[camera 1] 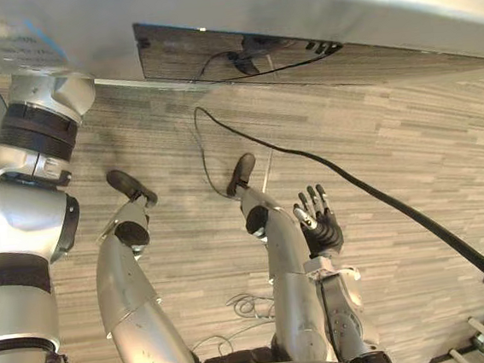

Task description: Pick up the laundry basket with both hands and put the clothes into the washing machine.

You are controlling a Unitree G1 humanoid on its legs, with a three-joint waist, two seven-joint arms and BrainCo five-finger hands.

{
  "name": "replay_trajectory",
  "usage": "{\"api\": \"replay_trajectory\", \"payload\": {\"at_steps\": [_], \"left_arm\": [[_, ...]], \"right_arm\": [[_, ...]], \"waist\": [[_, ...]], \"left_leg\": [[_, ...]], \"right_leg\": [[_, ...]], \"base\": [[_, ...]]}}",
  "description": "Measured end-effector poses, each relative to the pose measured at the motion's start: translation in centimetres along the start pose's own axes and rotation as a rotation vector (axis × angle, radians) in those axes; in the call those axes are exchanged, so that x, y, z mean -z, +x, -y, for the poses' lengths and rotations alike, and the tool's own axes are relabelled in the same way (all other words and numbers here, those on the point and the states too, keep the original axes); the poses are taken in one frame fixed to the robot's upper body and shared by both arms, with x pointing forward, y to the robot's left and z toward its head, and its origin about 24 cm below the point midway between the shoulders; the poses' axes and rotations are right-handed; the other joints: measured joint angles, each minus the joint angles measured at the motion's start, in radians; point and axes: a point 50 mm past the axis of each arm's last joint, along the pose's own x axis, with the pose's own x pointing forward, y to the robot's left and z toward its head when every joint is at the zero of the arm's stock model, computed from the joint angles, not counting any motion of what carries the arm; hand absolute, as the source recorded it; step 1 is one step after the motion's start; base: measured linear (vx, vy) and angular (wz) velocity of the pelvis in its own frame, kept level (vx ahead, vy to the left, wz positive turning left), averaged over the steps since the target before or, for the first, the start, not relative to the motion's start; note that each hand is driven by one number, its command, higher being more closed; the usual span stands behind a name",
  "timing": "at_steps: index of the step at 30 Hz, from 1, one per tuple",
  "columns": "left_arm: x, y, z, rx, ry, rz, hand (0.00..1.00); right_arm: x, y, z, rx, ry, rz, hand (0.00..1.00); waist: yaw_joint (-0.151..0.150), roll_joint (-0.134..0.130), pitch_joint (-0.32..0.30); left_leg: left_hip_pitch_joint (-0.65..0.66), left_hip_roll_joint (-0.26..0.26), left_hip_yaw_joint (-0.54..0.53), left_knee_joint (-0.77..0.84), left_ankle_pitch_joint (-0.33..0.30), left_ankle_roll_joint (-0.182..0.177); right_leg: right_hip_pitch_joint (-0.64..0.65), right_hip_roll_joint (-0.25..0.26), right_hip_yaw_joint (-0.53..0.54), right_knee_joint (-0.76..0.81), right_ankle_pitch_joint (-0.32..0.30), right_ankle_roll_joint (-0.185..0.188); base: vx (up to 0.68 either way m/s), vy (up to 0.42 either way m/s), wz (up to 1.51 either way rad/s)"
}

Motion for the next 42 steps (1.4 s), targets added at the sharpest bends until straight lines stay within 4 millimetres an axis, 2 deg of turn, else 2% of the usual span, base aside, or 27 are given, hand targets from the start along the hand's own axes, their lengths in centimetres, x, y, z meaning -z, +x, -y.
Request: {"api": "replay_trajectory", "payload": {"at_steps": [4,6,8,10,11,13,14,16,17,18,20,24,26,29,30,31,32,33,34,35,36,37,38,40,41,42], "left_arm": [[1.8,-0.9,0.6,-0.045,-0.123,-0.152,0.00],[3.6,-2.1,0.8,-0.109,-0.316,-0.297,0.00],[4.2,-3.8,1.0,-0.198,-0.501,-0.373,0.00],[3.3,-6.5,2.8,-0.247,-0.763,-0.432,0.00],[3.0,-7.4,3.6,-0.251,-0.829,-0.456,0.00],[1.4,-12.7,8.1,-0.201,-1.031,-0.608,0.00],[0.9,-14.3,9.2,-0.176,-1.064,-0.651,0.00],[-1.7,-21.1,12.6,-0.031,-1.139,-0.799,0.00],[-2.4,-22.6,13.3,0.012,-1.150,-0.828,0.00],[-3.7,-25.3,14.3,0.103,-1.178,-0.871,0.00],[-5.2,-28.7,15.2,0.220,-1.216,-0.905,0.00],[-6.7,-31.1,15.6,0.306,-1.263,-0.916,0.00],[-7.2,-31.8,15.7,0.344,-1.285,-0.912,0.00],[-7.7,-32.8,16.2,0.388,-1.300,-0.936,0.00],[-8.0,-33.5,16.7,0.423,-1.314,-0.965,0.00],[-8.1,-35.4,17.2,0.483,-1.303,-1.016,0.00],[-8.2,-37.2,17.3,0.523,-1.294,-1.068,0.00],[-8.5,-38.7,17.4,0.558,-1.294,-1.113,0.00],[-9.0,-40.2,17.6,0.598,-1.297,-1.169,0.00],[-9.9,-41.9,17.7,0.645,-1.308,-1.237,0.00],[-10.1,-42.6,17.7,0.661,-1.308,-1.265,0.00],[-10.4,-43.7,17.6,0.681,-1.317,-1.308,0.00],[-10.0,-44.5,17.6,0.668,-1.317,-1.368,0.00],[-9.2,-44.8,17.5,0.627,-1.313,-1.413,0.00],[-8.3,-45.1,17.4,0.580,-1.314,-1.456,0.00],[-7.9,-45.1,17.3,0.537,-1.331,-1.486,0.00]], "right_arm": [[0.2,-0.1,0.3,0.013,-0.004,0.004,0.00],[0.3,-0.2,0.4,0.022,-0.003,-0.003,0.00],[0.3,-0.1,0.4,0.025,-0.004,-0.003,0.00],[0.4,-0.1,0.4,0.038,-0.009,-0.010,0.00],[0.5,-0.1,0.4,0.044,-0.011,-0.013,0.00],[0.6,-0.1,0.7,0.059,-0.059,-0.031,0.00],[0.6,-0.1,0.8,0.064,-0.070,-0.033,0.00],[1.0,-0.2,1.7,0.113,-0.128,-0.057,0.00],[1.2,-0.3,2.2,0.131,-0.144,-0.072,0.00],[1.5,-0.5,3.0,0.159,-0.190,-0.104,0.00],[2.1,-0.8,4.0,0.183,-0.269,-0.164,0.00],[2.8,-1.4,5.4,0.223,-0.380,-0.232,0.00],[3.6,-1.9,6.6,0.277,-0.409,-0.287,0.00],[5.0,-3.0,8.0,0.335,-0.477,-0.380,0.00],[5.9,-3.6,8.6,0.355,-0.505,-0.443,0.00],[7.1,-4.1,9.0,0.368,-0.518,-0.514,0.00],[7.8,-4.7,9.4,0.379,-0.532,-0.560,0.00],[8.6,-5.7,9.8,0.401,-0.527,-0.609,0.00],[9.2,-6.6,10.4,0.427,-0.526,-0.657,0.00],[9.1,-7.0,11.1,0.445,-0.546,-0.682,0.00],[9.2,-7.3,11.5,0.454,-0.561,-0.702,0.00],[9.3,-8.0,12.3,0.471,-0.596,-0.749,0.00],[9.8,-8.3,12.7,0.470,-0.627,-0.813,0.00],[10.0,-8.0,12.7,0.454,-0.638,-0.832,0.00],[10.0,-7.3,12.5,0.436,-0.659,-0.833,0.00],[9.6,-6.9,12.9,0.439,-0.677,-0.841,0.00]], "waist": [[0.001,0.000,0.000],[-0.002,0.001,0.000],[0.001,0.001,0.000],[0.007,0.001,0.000],[0.010,0.001,0.000],[0.022,0.013,-0.007],[0.024,0.020,-0.010],[0.040,0.040,-0.041],[0.047,0.045,-0.057],[0.058,0.060,-0.080],[0.061,0.079,-0.116],[0.073,0.104,-0.143],[0.075,0.105,-0.171],[0.072,0.106,-0.203],[0.067,0.110,-0.212],[0.052,0.105,-0.222],[0.049,0.092,-0.256],[0.047,0.085,-0.295],[0.049,0.083,-0.341],[0.062,0.103,-0.367],[0.063,0.103,-0.374],[0.067,0.102,-0.395],[0.094,0.098,-0.412],[0.114,0.106,-0.417],[0.119,0.119,-0.416],[0.111,0.149,-0.408]], "left_leg": [[0.028,-0.013,0.000,-0.046,0.032,-0.010],[0.045,-0.018,0.000,-0.062,0.047,-0.015],[0.047,-0.016,-0.011,-0.058,0.050,-0.019],[0.054,-0.020,-0.026,-0.057,0.056,-0.021],[0.062,-0.021,-0.027,-0.057,0.057,-0.021],[0.103,-0.031,-0.036,-0.060,0.058,-0.025],[0.113,-0.033,-0.041,-0.060,0.058,-0.027],[0.158,-0.042,-0.055,-0.062,0.047,-0.045],[0.168,-0.045,-0.055,-0.063,0.041,-0.053],[0.194,-0.052,-0.058,-0.067,0.040,-0.056],[0.251,-0.068,-0.058,-0.080,0.040,-0.058],[0.362,-0.082,-0.042,-0.083,0.018,-0.056],[0.439,-0.104,0.002,-0.105,0.004,-0.049],[0.511,-0.115,0.033,-0.110,-0.042,-0.040],[0.565,-0.123,0.057,-0.141,-0.050,-0.036],[0.640,-0.132,0.057,-0.165,-0.051,-0.033],[0.672,-0.154,0.048,-0.185,-0.051,-0.033],[0.676,-0.185,0.028,-0.200,-0.047,-0.027],[0.674,-0.221,-0.018,-0.216,-0.028,-0.026],[0.690,-0.253,-0.055,-0.259,0.014,-0.030],[0.707,-0.272,-0.063,-0.287,0.031,-0.031],[0.721,-0.296,-0.082,-0.318,0.053,-0.028],[0.717,-0.308,-0.084,-0.323,0.065,-0.025],[0.701,-0.308,-0.086,-0.323,0.076,-0.027],[0.675,-0.308,-0.110,-0.323,0.099,-0.025],[0.656,-0.305,-0.163,-0.327,0.129,-0.026]], "right_leg": [[0.018,0.004,-0.009,-0.007,-0.001,-0.001],[0.029,0.003,-0.014,-0.001,-0.003,-0.005],[0.031,0.000,-0.024,0.024,-0.015,-0.021],[0.041,-0.013,-0.038,0.059,-0.044,-0.029],[0.046,-0.016,-0.039,0.068,-0.051,-0.028],[0.086,-0.031,-0.048,0.095,-0.085,-0.028],[0.099,-0.033,-0.051,0.103,-0.094,-0.027],[0.143,-0.048,-0.055,0.126,-0.131,-0.026],[0.151,-0.051,-0.053,0.131,-0.140,-0.026],[0.177,-0.055,-0.052,0.134,-0.150,-0.024],[0.232,-0.065,-0.052,0.130,-0.156,-0.012],[0.347,-0.064,-0.044,0.072,-0.128,0.016],[0.413,-0.061,-0.019,-0.004,-0.074,0.037],[0.477,-0.058,0.011,-0.055,-0.024,0.034],[0.505,-0.054,0.031,-0.037,-0.024,0.010],[0.509,-0.058,0.070,0.290,-0.119,-0.015],[0.528,-0.044,0.096,0.436,-0.144,-0.005],[0.551,-0.023,0.122,0.475,-0.143,0.000],[0.588,0.001,0.165,0.414,-0.170,0.025],[0.641,0.026,0.178,0.336,-0.193,0.054],[0.686,0.033,0.178,0.283,-0.216,0.075],[0.763,0.037,0.178,0.165,-0.267,0.064],[0.824,0.047,0.173,0.042,-0.299,0.058],[0.856,0.062,0.165,-0.057,-0.305,0.055],[0.891,0.080,0.156,-0.147,-0.304,0.056],[0.921,0.101,0.125,-0.195,-0.274,0.057]], "base": [[0.01,-0.011,0.07],[0.02,-0.015,0.07],[0.02,-0.022,0.09],[0.02,-0.028,0.22],[0.01,-0.031,0.21],[0.01,-0.032,0.22],[0.01,-0.031,0.28],[0.01,-0.024,0.22],[0.02,-0.020,0.18],[0.03,-0.017,0.16],[0.05,-0.002,0.15],[0.04,0.050,-0.09],[0.02,0.102,-0.25],[0.04,0.107,-0.27],[-0.01,0.071,-0.03],[0.00,0.002,0.15],[0.00,-0.067,0.43],[0.04,-0.138,0.55],[0.06,-0.076,0.56],[0.08,-0.047,0.47],[0.09,-0.018,0.51],[0.07,-0.084,0.43],[0.05,-0.082,0.28],[-0.05,-0.071,0.02],[-0.13,-0.105,0.36],[-0.15,-0.102,0.51]]}}
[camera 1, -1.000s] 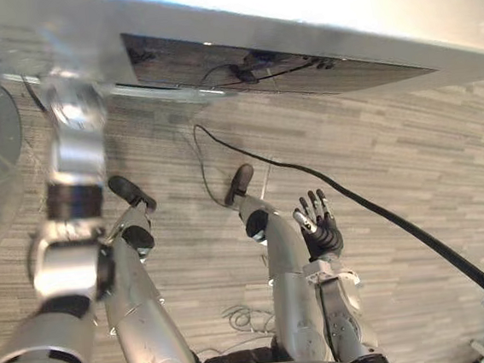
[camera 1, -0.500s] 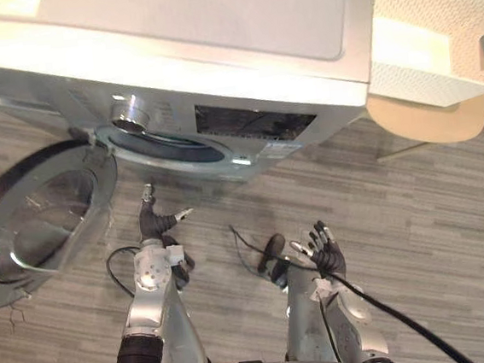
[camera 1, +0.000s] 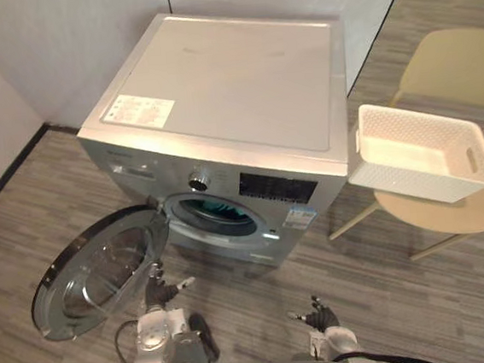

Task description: Pick up the laundry basket with both hands and put the clothes into the washing machine.

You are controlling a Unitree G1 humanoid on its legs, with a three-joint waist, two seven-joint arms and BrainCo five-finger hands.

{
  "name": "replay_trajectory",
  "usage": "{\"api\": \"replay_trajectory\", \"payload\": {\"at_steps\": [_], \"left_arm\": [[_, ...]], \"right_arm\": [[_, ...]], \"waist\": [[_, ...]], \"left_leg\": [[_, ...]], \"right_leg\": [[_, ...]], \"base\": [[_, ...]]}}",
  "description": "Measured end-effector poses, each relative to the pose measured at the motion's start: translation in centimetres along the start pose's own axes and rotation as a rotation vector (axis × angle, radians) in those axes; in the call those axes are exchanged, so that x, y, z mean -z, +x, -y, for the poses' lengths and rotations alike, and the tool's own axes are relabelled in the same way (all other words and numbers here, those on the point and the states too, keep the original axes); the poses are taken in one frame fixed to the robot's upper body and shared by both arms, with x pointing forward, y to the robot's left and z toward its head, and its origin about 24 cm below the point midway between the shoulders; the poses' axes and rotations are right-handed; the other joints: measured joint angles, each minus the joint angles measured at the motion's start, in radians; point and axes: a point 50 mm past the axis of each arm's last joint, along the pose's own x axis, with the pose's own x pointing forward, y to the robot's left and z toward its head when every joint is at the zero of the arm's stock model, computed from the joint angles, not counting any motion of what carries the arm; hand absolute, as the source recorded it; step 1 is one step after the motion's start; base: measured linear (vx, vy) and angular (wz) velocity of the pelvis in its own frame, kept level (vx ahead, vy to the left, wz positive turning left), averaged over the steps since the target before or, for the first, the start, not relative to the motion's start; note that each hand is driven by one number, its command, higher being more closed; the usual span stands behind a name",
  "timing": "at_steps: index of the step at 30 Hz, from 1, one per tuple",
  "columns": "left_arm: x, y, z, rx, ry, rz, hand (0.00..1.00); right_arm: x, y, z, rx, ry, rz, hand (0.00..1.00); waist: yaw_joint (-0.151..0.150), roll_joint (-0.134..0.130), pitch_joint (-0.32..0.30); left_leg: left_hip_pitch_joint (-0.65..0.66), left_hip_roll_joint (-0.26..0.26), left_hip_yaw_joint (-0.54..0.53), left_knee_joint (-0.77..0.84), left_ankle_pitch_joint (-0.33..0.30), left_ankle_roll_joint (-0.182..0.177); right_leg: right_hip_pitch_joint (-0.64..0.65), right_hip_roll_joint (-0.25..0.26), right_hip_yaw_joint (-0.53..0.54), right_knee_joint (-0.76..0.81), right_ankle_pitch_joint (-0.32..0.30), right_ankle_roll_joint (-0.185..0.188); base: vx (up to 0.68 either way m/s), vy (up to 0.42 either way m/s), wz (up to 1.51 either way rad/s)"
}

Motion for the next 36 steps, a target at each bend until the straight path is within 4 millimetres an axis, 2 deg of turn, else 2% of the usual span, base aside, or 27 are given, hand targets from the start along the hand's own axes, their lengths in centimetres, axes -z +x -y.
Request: {"api": "replay_trajectory", "payload": {"at_steps": [2,4,5,6,7,9,11,12,13,14,15,16,17,18,20,22,23,24,27,28,30,32,33,34,35,36], "left_arm": [[-0.7,-0.2,-0.9,-0.038,-0.053,0.028,0.00],[-2.3,-1.3,-3.4,-0.123,-0.136,0.116,0.00],[-2.9,-1.5,-3.9,-0.137,-0.153,0.143,0.00],[-4.4,-1.7,-4.7,-0.165,-0.168,0.211,0.00],[-4.8,-1.9,-5.1,-0.179,-0.171,0.227,0.00],[-6.2,-2.6,-7.5,-0.274,-0.181,0.291,0.00],[-7.1,-3.0,-9.4,-0.357,-0.170,0.334,0.00],[-8.0,-3.3,-11.0,-0.431,-0.148,0.369,0.00],[-8.8,-3.7,-12.6,-0.511,-0.103,0.395,0.00],[-9.1,-3.9,-13.4,-0.547,-0.082,0.401,0.00],[-10.1,-4.0,-14.8,-0.605,-0.042,0.423,0.00],[-10.9,-4.0,-15.3,-0.627,-0.014,0.443,0.00],[-13.2,-4.0,-17.0,-0.686,0.054,0.506,0.00],[-14.1,-3.8,-17.4,-0.701,0.069,0.525,0.00],[-17.7,-1.8,-18.5,-0.730,0.092,0.572,0.00],[-19.0,-0.7,-19.0,-0.743,0.105,0.552,0.00],[-19.5,0.2,-19.3,-0.747,0.121,0.520,0.00],[-19.4,1.1,-19.9,-0.755,0.127,0.464,0.00],[-18.7,2.6,-20.5,-0.735,0.156,0.347,0.00],[-18.8,2.9,-20.8,-0.726,0.164,0.321,0.00],[-20.0,3.5,-21.6,-0.707,0.184,0.287,0.00],[-22.1,4.3,-20.9,-0.670,0.199,0.311,0.00],[-23.7,4.8,-19.9,-0.641,0.209,0.340,0.00],[-24.1,5.4,-19.0,-0.606,0.217,0.332,0.00],[-24.3,6.1,-18.0,-0.564,0.216,0.321,0.00],[-24.8,6.7,-16.8,-0.523,0.206,0.318,0.00]], "right_arm": [[0.2,0.1,0.8,0.019,-0.017,-0.013,0.00],[0.1,0.2,2.8,0.073,-0.037,-0.021,0.00],[0.0,0.2,3.3,0.088,-0.026,-0.022,0.00],[0.5,0.0,4.4,0.121,-0.015,-0.041,0.00],[0.9,-0.2,5.1,0.137,-0.028,-0.057,0.00],[2.5,-0.9,6.8,0.180,-0.033,-0.110,0.00],[3.7,-1.5,7.5,0.192,-0.031,-0.147,0.00],[4.8,-2.0,7.8,0.198,-0.038,-0.180,0.00],[5.7,-2.4,8.1,0.207,-0.026,-0.220,0.00],[6.2,-2.6,8.4,0.216,-0.020,-0.241,0.00],[7.0,-2.9,8.4,0.219,-0.005,-0.273,0.00],[7.4,-3.0,8.0,0.209,0.003,-0.282,0.00],[8.0,-3.1,7.1,0.174,0.009,-0.305,0.00],[8.0,-3.1,6.8,0.159,0.013,-0.305,0.00],[7.9,-3.0,6.7,0.149,0.013,-0.296,0.00],[7.6,-2.9,6.8,0.152,0.012,-0.283,0.00],[6.9,-2.7,7.2,0.161,0.010,-0.255,0.00],[6.2,-2.5,7.6,0.172,0.009,-0.229,0.00],[5.6,-2.5,8.6,0.206,0.029,-0.207,0.00],[5.4,-2.4,8.5,0.204,0.047,-0.198,0.00],[5.0,-2.2,7.0,0.168,0.071,-0.168,0.00],[4.6,-1.9,5.7,0.129,0.057,-0.149,0.00],[4.4,-1.8,4.8,0.101,0.043,-0.141,0.00],[3.7,-1.7,4.7,0.094,0.029,-0.110,0.00],[2.9,-1.5,4.6,0.089,0.030,-0.077,0.00],[2.3,-1.4,4.3,0.081,0.037,-0.050,0.00]], "waist": [[0.008,0.010,0.004],[0.023,0.022,-0.001],[0.024,0.021,-0.001],[0.030,0.009,0.007],[0.034,0.009,0.008],[0.031,0.013,0.002],[0.021,0.021,-0.020],[0.014,0.031,-0.035],[0.006,0.042,-0.047],[0.003,0.054,-0.059],[-0.011,0.055,-0.080],[-0.017,0.043,-0.086],[-0.020,0.021,-0.098],[-0.022,0.013,-0.103],[-0.033,0.003,-0.110],[-0.043,0.012,-0.111],[-0.049,0.023,-0.112],[-0.056,0.056,-0.102],[-0.061,0.089,-0.092],[-0.065,0.083,-0.088],[-0.069,0.029,-0.056],[-0.060,-0.020,-0.042],[-0.057,-0.069,-0.024],[-0.054,-0.060,-0.009],[-0.054,-0.081,0.000],[-0.064,-0.090,0.014]], "left_leg": [[0.001,-0.005,-0.069,-0.015,0.044,-0.017],[0.001,-0.015,-0.205,-0.061,0.124,-0.100],[0.003,-0.023,-0.231,-0.087,0.164,-0.123],[0.005,-0.031,-0.245,-0.073,0.168,-0.119],[0.005,-0.022,-0.244,-0.023,0.127,-0.100],[0.046,0.035,-0.238,0.170,-0.026,-0.079],[0.081,0.077,-0.254,0.232,-0.067,-0.072],[0.119,0.108,-0.268,0.234,-0.067,-0.072],[0.164,0.123,-0.275,0.201,-0.005,-0.045],[0.190,0.128,-0.277,0.169,0.061,-0.027],[0.196,0.093,-0.266,0.114,0.039,-0.051],[0.192,0.076,-0.266,0.096,0.039,-0.051],[0.191,0.052,-0.266,0.051,0.039,-0.052],[0.192,0.046,-0.267,0.036,0.038,-0.053],[0.221,0.040,-0.256,-0.054,0.047,-0.088],[0.236,0.037,-0.241,-0.130,0.064,-0.116],[0.253,0.037,-0.231,-0.207,0.075,-0.133],[0.268,0.036,-0.214,-0.269,0.076,-0.137],[0.260,0.019,-0.177,-0.332,0.035,-0.184],[0.259,0.001,-0.163,-0.337,0.029,-0.179],[0.236,-0.020,-0.130,-0.348,0.018,-0.176],[0.183,-0.025,-0.102,-0.358,0.007,-0.192],[0.143,-0.028,-0.067,-0.349,0.012,-0.199],[0.100,-0.014,-0.054,-0.350,0.039,-0.188],[0.074,-0.007,-0.051,-0.356,0.056,-0.184],[0.048,-0.008,-0.052,-0.356,0.075,-0.183]], "right_leg": [[0.020,0.010,-0.027,-0.025,0.012,-0.003],[0.019,0.025,-0.048,-0.011,0.025,-0.024],[0.016,0.018,-0.062,-0.008,0.031,-0.034],[0.011,-0.010,-0.090,-0.003,0.042,-0.050],[0.012,-0.016,-0.095,0.004,0.044,-0.055],[0.017,-0.063,-0.100,0.017,0.052,-0.057],[0.014,-0.083,-0.099,-0.007,0.076,-0.038],[0.013,-0.092,-0.100,-0.042,0.108,-0.022],[0.010,-0.097,-0.101,-0.073,0.139,-0.002],[0.007,-0.094,-0.102,-0.094,0.156,0.012],[0.015,-0.101,-0.105,-0.152,0.195,0.021],[0.017,-0.108,-0.111,-0.182,0.218,0.009],[0.022,-0.121,-0.130,-0.233,0.264,0.009],[0.026,-0.123,-0.139,-0.243,0.281,0.015],[0.040,-0.122,-0.184,-0.244,0.298,0.022],[0.027,-0.121,-0.204,-0.240,0.300,0.025],[0.012,-0.119,-0.210,-0.241,0.309,0.036],[-0.005,-0.112,-0.210,-0.249,0.325,0.040],[-0.042,-0.110,-0.200,-0.294,0.357,0.058],[-0.046,-0.123,-0.189,-0.314,0.378,0.059],[-0.084,-0.148,-0.160,-0.336,0.390,0.061],[-0.156,-0.153,-0.153,-0.335,0.387,0.059],[-0.208,-0.171,-0.150,-0.336,0.387,0.059],[-0.246,-0.158,-0.153,-0.336,0.387,0.060],[-0.269,-0.156,-0.151,-0.329,0.393,0.051],[-0.293,-0.156,-0.149,-0.329,0.402,0.042]], "base": [[-0.13,-0.103,0.41],[-0.13,-0.138,0.27],[-0.13,-0.075,0.35],[-0.13,-0.054,0.31],[-0.15,-0.009,0.30],[-0.14,0.085,0.12],[-0.12,0.199,0.11],[-0.08,0.327,0.16],[-0.03,0.305,0.14],[-0.02,0.323,0.27],[0.00,0.248,0.33],[-0.01,0.343,0.42],[-0.01,0.265,0.30],[-0.01,0.294,0.46],[-0.06,0.218,0.52],[-0.12,0.165,0.32],[-0.14,0.157,0.19],[-0.15,0.161,0.10],[-0.17,0.171,-0.15],[-0.19,0.165,-0.33],[-0.27,0.148,-0.31],[-0.22,0.102,-0.10],[-0.14,0.059,-0.08],[-0.16,0.030,-0.10],[-0.16,-0.006,-0.04],[-0.14,0.006,0.08]]}}
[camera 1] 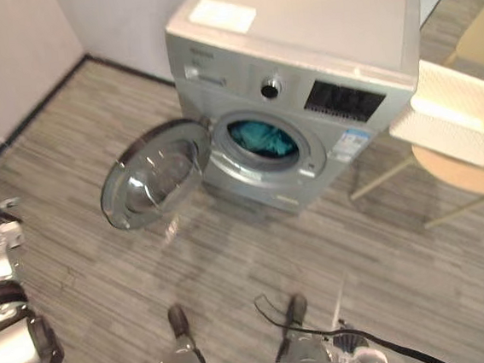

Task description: Pick up the laundry basket with both hands and put the clothes into the washing machine.

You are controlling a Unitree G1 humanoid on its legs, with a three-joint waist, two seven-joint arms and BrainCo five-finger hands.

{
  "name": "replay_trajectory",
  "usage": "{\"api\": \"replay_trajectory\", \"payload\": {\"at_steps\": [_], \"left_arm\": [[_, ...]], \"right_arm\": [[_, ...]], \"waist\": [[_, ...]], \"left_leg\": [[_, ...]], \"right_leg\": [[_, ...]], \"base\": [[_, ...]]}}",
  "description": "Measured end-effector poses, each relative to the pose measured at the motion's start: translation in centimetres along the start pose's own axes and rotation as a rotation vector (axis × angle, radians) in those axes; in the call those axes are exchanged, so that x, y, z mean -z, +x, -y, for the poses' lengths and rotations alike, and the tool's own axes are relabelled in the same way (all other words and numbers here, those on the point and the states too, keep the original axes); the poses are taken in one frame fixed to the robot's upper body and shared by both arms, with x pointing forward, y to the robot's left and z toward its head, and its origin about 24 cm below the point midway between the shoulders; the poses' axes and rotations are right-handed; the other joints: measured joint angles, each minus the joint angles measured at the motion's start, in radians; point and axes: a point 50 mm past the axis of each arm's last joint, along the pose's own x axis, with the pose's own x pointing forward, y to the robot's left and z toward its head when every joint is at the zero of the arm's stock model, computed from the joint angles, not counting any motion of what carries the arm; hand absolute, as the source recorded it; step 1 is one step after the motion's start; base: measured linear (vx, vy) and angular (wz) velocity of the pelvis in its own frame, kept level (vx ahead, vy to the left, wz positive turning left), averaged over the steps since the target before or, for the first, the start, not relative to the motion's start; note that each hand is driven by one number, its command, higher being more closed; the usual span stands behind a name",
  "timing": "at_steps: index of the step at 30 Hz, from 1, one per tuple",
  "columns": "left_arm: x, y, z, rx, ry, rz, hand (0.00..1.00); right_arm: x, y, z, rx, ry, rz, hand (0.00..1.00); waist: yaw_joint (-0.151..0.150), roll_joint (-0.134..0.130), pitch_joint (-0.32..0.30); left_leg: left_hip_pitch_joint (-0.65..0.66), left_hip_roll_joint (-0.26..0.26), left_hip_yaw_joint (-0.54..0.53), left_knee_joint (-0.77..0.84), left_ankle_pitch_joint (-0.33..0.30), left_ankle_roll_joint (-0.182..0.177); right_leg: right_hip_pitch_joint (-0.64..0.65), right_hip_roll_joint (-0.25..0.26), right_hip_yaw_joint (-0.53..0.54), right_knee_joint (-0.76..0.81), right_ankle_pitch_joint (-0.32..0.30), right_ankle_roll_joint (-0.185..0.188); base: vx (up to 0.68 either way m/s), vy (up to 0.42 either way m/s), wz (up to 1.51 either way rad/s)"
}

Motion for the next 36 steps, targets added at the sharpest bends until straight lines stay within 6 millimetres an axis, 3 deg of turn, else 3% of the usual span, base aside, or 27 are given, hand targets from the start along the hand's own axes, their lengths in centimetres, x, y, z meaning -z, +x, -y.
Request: {"api": "replay_trajectory", "payload": {"at_steps": [2,7,9,13,16,19,23,26,28,29,31,32,33,35,36], "left_arm": [[-1.4,0.0,2.8,0.084,0.000,0.017,0.00],[-4.6,-0.7,7.1,0.211,-0.047,0.078,0.00],[-4.4,-1.9,10.0,0.249,-0.131,0.065,0.00],[-4.9,-3.1,12.5,0.304,-0.311,0.064,0.00],[-5.1,-4.0,13.8,0.304,-0.359,0.083,0.00],[-5.1,-4.7,14.6,0.338,-0.347,0.121,0.00],[-2.6,-7.0,16.3,0.426,-0.273,0.148,0.00],[1.5,-10.9,18.9,0.586,-0.179,0.108,0.00],[4.3,-15.5,21.5,0.803,-0.138,0.058,0.00],[4.8,-16.6,22.1,0.864,-0.121,0.045,0.00],[5.7,-20.9,24.5,1.125,-0.078,0.014,0.00],[5.8,-23.6,25.8,1.265,-0.071,-0.011,0.00],[5.8,-25.0,26.4,1.335,-0.070,-0.022,0.00],[4.7,-30.8,28.6,1.578,-0.116,-0.038,0.00],[4.0,-32.1,29.0,1.621,-0.142,-0.032,0.00]], "right_arm": [[-1.0,0.0,-0.9,-0.026,0.014,0.049,0.00],[-3.3,-0.2,-1.3,-0.037,0.044,0.153,0.00],[-3.9,-0.3,-1.2,-0.026,0.069,0.184,0.00],[-4.7,-0.4,-1.1,-0.005,0.080,0.218,0.00],[-7.1,-0.9,-2.3,-0.048,0.060,0.330,0.00],[-9.7,-1.5,-3.9,-0.104,0.045,0.439,0.00],[-11.3,-1.7,-6.0,-0.159,0.050,0.490,0.00],[-11.1,-1.7,-6.9,-0.176,0.035,0.478,0.00],[-10.1,-1.1,-7.5,-0.183,0.019,0.413,0.00],[-9.8,-0.9,-7.8,-0.188,0.015,0.392,0.00],[-8.9,-0.3,-9.0,-0.221,-0.029,0.323,0.00],[-8.3,-0.2,-10.0,-0.249,-0.052,0.283,0.00],[-7.9,-0.3,-10.5,-0.262,-0.058,0.265,0.00],[-5.8,-0.3,-11.5,-0.288,-0.100,0.187,0.00],[-5.3,-0.2,-11.3,-0.282,-0.115,0.169,0.00]], "waist": [[-0.001,-0.033,0.026],[0.013,-0.046,0.064],[0.013,-0.050,0.068],[0.047,-0.057,0.077],[0.057,-0.076,0.087],[0.072,-0.093,0.092],[0.074,-0.103,0.091],[0.088,-0.109,0.088],[0.101,-0.110,0.084],[0.094,-0.111,0.084],[0.051,-0.128,0.071],[0.012,-0.149,0.056],[-0.008,-0.160,0.048],[-0.074,-0.190,0.022],[-0.080,-0.193,0.016]], "left_leg": [[-0.039,0.009,0.026,0.000,0.029,0.001],[-0.110,0.048,0.035,-0.001,0.082,0.007],[-0.118,0.061,0.032,0.000,0.095,0.020],[-0.130,0.068,0.021,0.006,0.095,0.020],[-0.154,0.067,0.002,0.006,0.099,0.025],[-0.156,0.065,-0.001,0.006,0.096,0.028],[-0.145,0.044,0.001,0.006,0.090,0.029],[-0.106,0.015,0.008,0.005,0.078,0.044],[-0.070,-0.014,0.020,-0.001,0.067,0.049],[-0.065,-0.021,0.020,-0.001,0.065,0.049],[-0.062,-0.046,0.021,-0.002,0.060,0.049],[-0.059,-0.057,0.020,-0.002,0.056,0.055],[-0.054,-0.060,0.023,-0.002,0.054,0.058],[-0.015,-0.069,0.032,-0.002,0.044,0.064],[-0.004,-0.069,0.038,-0.002,0.041,0.061]], "right_leg": [[-0.050,0.005,0.011,0.000,0.035,-0.007],[-0.120,0.039,0.008,0.001,0.096,-0.036],[-0.124,0.050,0.001,0.001,0.120,-0.041],[-0.125,0.062,-0.009,0.001,0.145,-0.044],[-0.132,0.061,-0.030,0.001,0.145,-0.044],[-0.131,0.059,-0.030,0.001,0.143,-0.041],[-0.113,0.037,-0.022,0.001,0.115,-0.014],[-0.078,0.005,-0.011,0.001,0.086,0.012],[-0.058,-0.023,-0.001,0.010,0.071,0.031],[-0.056,-0.031,0.000,0.016,0.066,0.038],[-0.052,-0.055,0.012,0.021,0.052,0.056],[-0.056,-0.064,0.031,0.022,0.050,0.058],[-0.055,-0.066,0.043,0.022,0.048,0.061],[-0.039,-0.066,0.092,0.037,0.040,0.064],[-0.037,-0.065,0.105,0.046,0.039,0.063]], "base": [[-0.11,0.006,-0.04],[-0.04,-0.062,-0.08],[0.03,-0.058,0.00],[0.07,-0.015,0.10],[0.04,0.016,0.17],[0.02,0.040,0.05],[0.01,0.054,0.12],[0.02,0.081,0.06],[0.01,0.077,0.01],[0.00,0.077,0.06],[0.00,0.069,0.05],[0.01,0.040,-0.04],[0.02,0.037,-0.13],[0.05,0.021,-0.17],[0.07,-0.011,-0.33]]}}
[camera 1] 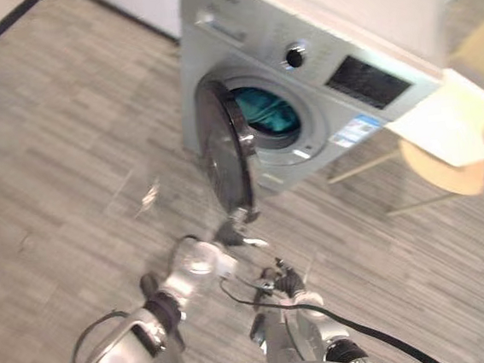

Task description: Pick up the laundry basket with both hands and put the clothes into the washing machine.

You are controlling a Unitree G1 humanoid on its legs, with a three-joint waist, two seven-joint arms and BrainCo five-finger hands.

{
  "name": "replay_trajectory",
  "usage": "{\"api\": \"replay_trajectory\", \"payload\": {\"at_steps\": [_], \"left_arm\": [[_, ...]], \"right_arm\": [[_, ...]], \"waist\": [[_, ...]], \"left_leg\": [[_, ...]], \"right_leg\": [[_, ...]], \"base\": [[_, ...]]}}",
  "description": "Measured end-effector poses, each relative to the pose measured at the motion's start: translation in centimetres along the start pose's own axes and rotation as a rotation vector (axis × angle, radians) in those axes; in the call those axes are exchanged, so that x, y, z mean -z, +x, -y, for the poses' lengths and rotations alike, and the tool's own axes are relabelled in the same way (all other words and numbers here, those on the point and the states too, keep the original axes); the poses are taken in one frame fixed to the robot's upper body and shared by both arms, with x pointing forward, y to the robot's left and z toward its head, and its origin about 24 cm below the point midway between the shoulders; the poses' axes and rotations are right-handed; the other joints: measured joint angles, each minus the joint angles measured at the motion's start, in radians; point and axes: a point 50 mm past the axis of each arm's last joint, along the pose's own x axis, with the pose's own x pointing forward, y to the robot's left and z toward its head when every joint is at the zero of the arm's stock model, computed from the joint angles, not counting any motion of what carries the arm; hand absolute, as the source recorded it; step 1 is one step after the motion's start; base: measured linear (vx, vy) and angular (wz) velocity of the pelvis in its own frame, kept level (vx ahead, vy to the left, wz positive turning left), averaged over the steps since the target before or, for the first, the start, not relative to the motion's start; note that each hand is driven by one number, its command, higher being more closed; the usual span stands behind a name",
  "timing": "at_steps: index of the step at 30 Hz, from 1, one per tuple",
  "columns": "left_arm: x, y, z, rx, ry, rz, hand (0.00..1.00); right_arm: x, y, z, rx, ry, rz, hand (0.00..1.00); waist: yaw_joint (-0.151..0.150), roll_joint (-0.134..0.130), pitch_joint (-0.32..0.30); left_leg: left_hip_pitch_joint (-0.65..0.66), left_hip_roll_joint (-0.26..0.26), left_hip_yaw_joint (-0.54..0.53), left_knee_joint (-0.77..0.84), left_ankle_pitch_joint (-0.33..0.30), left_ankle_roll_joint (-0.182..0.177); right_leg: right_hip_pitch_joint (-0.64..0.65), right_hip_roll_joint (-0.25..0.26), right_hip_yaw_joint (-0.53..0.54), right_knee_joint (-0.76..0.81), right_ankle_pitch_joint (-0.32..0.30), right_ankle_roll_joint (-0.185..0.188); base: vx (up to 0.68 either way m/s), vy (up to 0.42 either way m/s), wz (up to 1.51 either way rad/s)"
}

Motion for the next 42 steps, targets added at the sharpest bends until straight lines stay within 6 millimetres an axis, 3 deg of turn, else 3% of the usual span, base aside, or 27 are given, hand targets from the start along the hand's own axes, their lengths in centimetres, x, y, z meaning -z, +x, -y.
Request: {"api": "replay_trajectory", "payload": {"at_steps": [2,3,4,6,8,12,17,19,21,23,25,27,30,31,32,33,34,35,36,37,38,41,42], "left_arm": [[-2.3,1.0,3.3,0.119,-0.027,0.086,0.00],[-3.3,1.2,4.2,0.158,-0.038,0.123,0.00],[-3.6,1.2,4.4,0.169,-0.038,0.134,0.00],[-3.4,1.1,3.9,0.163,-0.035,0.130,0.00],[-2.8,0.7,3.1,0.142,-0.035,0.111,0.00],[-1.0,-0.4,1.2,0.083,-0.054,0.066,0.00],[2.4,-3.7,-3.5,-0.115,-0.136,0.021,0.00],[3.9,-5.6,-5.3,-0.212,-0.162,0.005,0.00],[6.8,-9.8,-8.4,-0.410,-0.202,-0.031,0.00],[7.6,-11.4,-9.3,-0.492,-0.210,-0.031,0.00],[8.0,-12.6,-10.0,-0.554,-0.216,-0.016,0.00],[8.2,-13.7,-10.8,-0.620,-0.242,0.010,0.00],[9.4,-16.2,-11.6,-0.730,-0.291,0.016,0.00],[10.1,-17.3,-11.8,-0.790,-0.308,0.018,0.00],[10.6,-17.5,-11.6,-0.803,-0.315,0.003,0.00],[11.3,-17.9,-11.2,-0.812,-0.308,-0.029,0.00],[11.7,-18.0,-11.0,-0.815,-0.302,-0.042,0.00],[12.4,-18.3,-10.8,-0.836,-0.305,-0.068,0.00],[13.0,-18.9,-10.8,-0.854,-0.305,-0.098,0.00],[13.5,-19.5,-11.1,-0.885,-0.295,-0.128,0.00],[14.2,-20.2,-11.4,-0.914,-0.275,-0.174,0.00],[14.4,-19.9,-11.1,-0.919,-0.265,-0.193,0.00],[14.6,-19.3,-10.8,-0.918,-0.273,-0.195,0.00]], "right_arm": [[1.5,-0.2,0.8,0.018,-0.031,-0.058,0.00],[2.4,-0.5,1.6,0.034,-0.042,-0.087,0.00],[2.8,-0.6,2.0,0.042,-0.057,-0.100,0.00],[4.1,-1.1,3.7,0.085,-0.087,-0.148,0.00],[4.5,-1.4,4.6,0.110,-0.094,-0.160,0.00],[4.5,-1.4,5.2,0.138,-0.067,-0.168,0.00],[5.1,-1.6,5.5,0.153,-0.041,-0.195,0.00],[5.2,-1.6,5.8,0.161,-0.036,-0.201,0.00],[5.4,-1.7,5.7,0.157,-0.035,-0.208,0.00],[5.9,-1.9,5.8,0.160,-0.034,-0.226,0.00],[6.3,-2.0,6.0,0.163,-0.034,-0.247,0.00],[6.4,-2.2,7.4,0.196,-0.036,-0.255,0.00],[6.4,-2.3,8.1,0.216,-0.029,-0.258,0.00],[6.5,-2.4,8.5,0.237,-0.003,-0.260,0.00],[6.7,-2.6,8.8,0.253,0.017,-0.264,0.00],[7.1,-2.9,9.3,0.278,0.049,-0.271,0.00],[7.3,-3.2,9.6,0.291,0.065,-0.272,0.00],[7.5,-3.4,9.6,0.301,0.099,-0.259,0.00],[7.2,-3.3,9.3,0.306,0.147,-0.232,0.00],[6.9,-3.1,8.9,0.296,0.157,-0.212,0.00],[6.8,-3.1,8.4,0.286,0.156,-0.194,0.00],[6.4,-3.3,8.3,0.291,0.177,-0.154,0.00],[6.1,-3.3,8.4,0.299,0.198,-0.122,0.00]], "waist": [[-0.012,0.014,-0.023],[-0.022,0.039,-0.043],[-0.023,0.054,-0.052],[-0.024,0.114,-0.074],[-0.025,0.147,-0.086],[-0.027,0.151,-0.086],[-0.024,0.156,-0.083],[-0.014,0.159,-0.083],[-0.005,0.168,-0.085],[0.017,0.171,-0.084],[0.034,0.169,-0.084],[0.069,0.187,-0.075],[0.092,0.193,-0.072],[0.095,0.195,-0.071],[0.096,0.200,-0.072],[0.094,0.203,-0.072],[0.097,0.207,-0.067],[0.104,0.227,-0.054],[0.096,0.231,-0.048],[0.079,0.221,-0.042],[0.064,0.195,-0.035],[0.063,0.187,-0.027],[0.060,0.200,-0.019]], "left_leg": [[0.033,0.010,0.030,0.000,-0.010,-0.014],[0.044,0.021,0.042,0.000,-0.015,-0.020],[0.050,0.025,0.045,0.000,-0.018,-0.024],[0.079,0.040,0.048,0.006,-0.018,-0.024],[0.092,0.053,0.046,0.006,-0.025,-0.032],[0.109,0.056,0.037,0.006,-0.031,-0.038],[0.113,0.056,0.009,0.006,-0.040,-0.043],[0.112,0.056,0.005,0.006,-0.043,-0.043],[0.096,0.055,-0.045,0.006,-0.044,-0.043],[0.091,0.053,-0.093,0.007,-0.045,-0.041],[0.021,0.052,-0.147,0.115,-0.092,-0.016],[-0.118,0.079,-0.107,0.396,-0.217,0.046],[-0.137,0.073,-0.103,0.526,-0.318,0.064],[-0.140,0.054,-0.129,0.576,-0.381,0.074],[-0.135,0.041,-0.142,0.583,-0.403,0.079],[-0.104,0.004,-0.171,0.585,-0.428,0.089],[-0.077,-0.012,-0.183,0.576,-0.433,0.101],[-0.022,-0.032,-0.214,0.549,-0.436,0.117],[0.014,-0.041,-0.252,0.524,-0.435,0.125],[0.051,-0.058,-0.292,0.487,-0.428,0.133],[0.118,-0.104,-0.353,0.434,-0.418,0.147],[0.170,-0.150,-0.438,0.407,-0.427,0.160],[0.195,-0.159,-0.502,0.411,-0.440,0.162]], "right_leg": [[-0.004,0.010,0.035,0.019,-0.007,-0.009],[-0.004,0.023,0.046,0.018,-0.010,-0.014],[-0.004,0.029,0.055,0.018,-0.011,-0.016],[0.017,0.051,0.058,0.004,0.014,-0.037],[0.035,0.066,0.053,-0.012,0.031,-0.057],[0.075,0.074,0.029,-0.046,0.025,-0.075],[0.100,0.073,0.001,-0.046,0.004,-0.080],[0.104,0.072,-0.004,-0.046,0.000,-0.080],[0.132,0.070,-0.060,-0.046,-0.020,-0.060],[0.172,0.067,-0.116,-0.046,-0.039,-0.047],[0.216,0.052,-0.193,-0.042,-0.066,-0.016],[0.249,0.028,-0.262,-0.009,-0.075,-0.002],[0.315,0.003,-0.275,-0.002,-0.071,-0.002],[0.343,-0.035,-0.306,0.069,-0.068,0.002],[0.344,-0.059,-0.315,0.127,-0.074,-0.008],[0.335,-0.116,-0.306,0.266,-0.071,-0.081],[0.316,-0.141,-0.262,0.350,-0.056,-0.156],[0.230,-0.141,-0.066,0.543,-0.048,-0.207],[0.172,-0.076,0.069,0.697,-0.180,-0.134],[0.133,-0.007,0.139,0.805,-0.286,-0.131],[0.075,0.104,0.171,0.879,-0.399,-0.153],[-0.009,0.212,0.202,0.840,-0.463,-0.161],[-0.052,0.274,0.252,0.789,-0.474,-0.158]], "base": [[0.10,-0.058,-0.47],[0.11,-0.079,-0.38],[0.13,-0.085,-0.37],[0.14,-0.083,-0.30],[0.12,-0.074,-0.13],[0.07,-0.048,0.04],[0.02,-0.006,0.14],[0.02,-0.006,0.15],[0.05,-0.018,0.51],[0.07,-0.012,0.83],[0.07,0.011,1.14],[0.05,0.090,0.98],[0.14,0.217,0.54],[0.19,0.274,0.54],[0.25,0.383,0.87],[0.22,0.317,0.75],[0.31,0.394,0.78],[0.27,0.291,0.67],[0.33,0.251,0.91],[0.40,0.163,1.55],[0.41,0.112,1.52],[0.34,0.001,1.25],[0.36,-0.080,1.69]]}}
